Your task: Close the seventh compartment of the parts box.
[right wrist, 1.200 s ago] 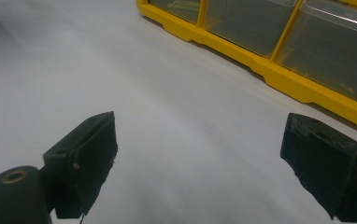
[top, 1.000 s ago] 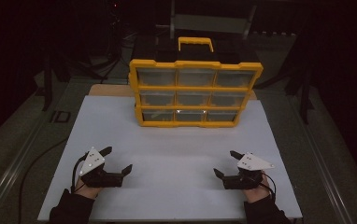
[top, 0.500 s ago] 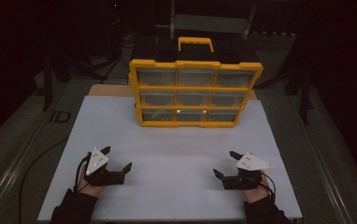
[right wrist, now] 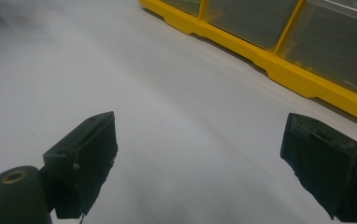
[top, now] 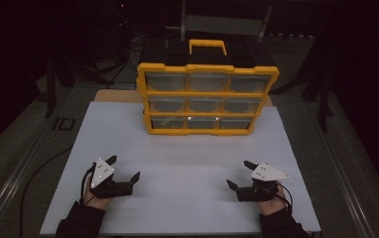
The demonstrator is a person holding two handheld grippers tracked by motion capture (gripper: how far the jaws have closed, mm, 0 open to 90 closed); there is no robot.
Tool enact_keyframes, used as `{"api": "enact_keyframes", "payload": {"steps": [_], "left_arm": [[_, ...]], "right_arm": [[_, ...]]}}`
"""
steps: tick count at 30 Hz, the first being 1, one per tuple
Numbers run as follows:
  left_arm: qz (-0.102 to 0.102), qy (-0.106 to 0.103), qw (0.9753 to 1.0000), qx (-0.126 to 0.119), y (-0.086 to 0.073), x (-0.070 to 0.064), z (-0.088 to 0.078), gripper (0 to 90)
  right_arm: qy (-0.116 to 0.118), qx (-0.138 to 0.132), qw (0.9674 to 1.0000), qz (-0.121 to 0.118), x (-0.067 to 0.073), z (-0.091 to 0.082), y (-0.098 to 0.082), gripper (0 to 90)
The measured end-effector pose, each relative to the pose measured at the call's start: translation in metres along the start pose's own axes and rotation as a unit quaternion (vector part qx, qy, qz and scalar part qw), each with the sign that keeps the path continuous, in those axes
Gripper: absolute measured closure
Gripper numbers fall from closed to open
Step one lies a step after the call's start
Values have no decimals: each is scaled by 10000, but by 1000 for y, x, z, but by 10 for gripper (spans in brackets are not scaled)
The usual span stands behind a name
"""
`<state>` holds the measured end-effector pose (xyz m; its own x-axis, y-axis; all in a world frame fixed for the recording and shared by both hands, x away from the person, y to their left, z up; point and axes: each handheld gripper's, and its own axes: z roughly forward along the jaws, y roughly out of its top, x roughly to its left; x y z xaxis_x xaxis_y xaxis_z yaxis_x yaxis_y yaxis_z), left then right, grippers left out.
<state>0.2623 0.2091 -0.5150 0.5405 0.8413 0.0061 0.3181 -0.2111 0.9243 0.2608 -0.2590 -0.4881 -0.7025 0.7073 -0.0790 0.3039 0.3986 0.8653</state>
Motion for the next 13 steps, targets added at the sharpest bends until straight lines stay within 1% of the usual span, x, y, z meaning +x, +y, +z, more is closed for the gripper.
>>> {"api": "enact_keyframes", "payload": {"steps": [4, 8, 13], "left_arm": [[-24, 16, 10000, 17, -1, 0, 0, 1], [8, 29, 10000, 16, -1, 0, 1, 1], [-9, -17, 10000, 7, -1, -1, 1, 1]], "right_arm": [[-2, -9, 10000, 4, -1, 0, 0, 110], [0, 18, 10000, 6, -1, 1, -1, 110], [-10, 30, 10000, 23, -2, 1, -2, 110]]}}
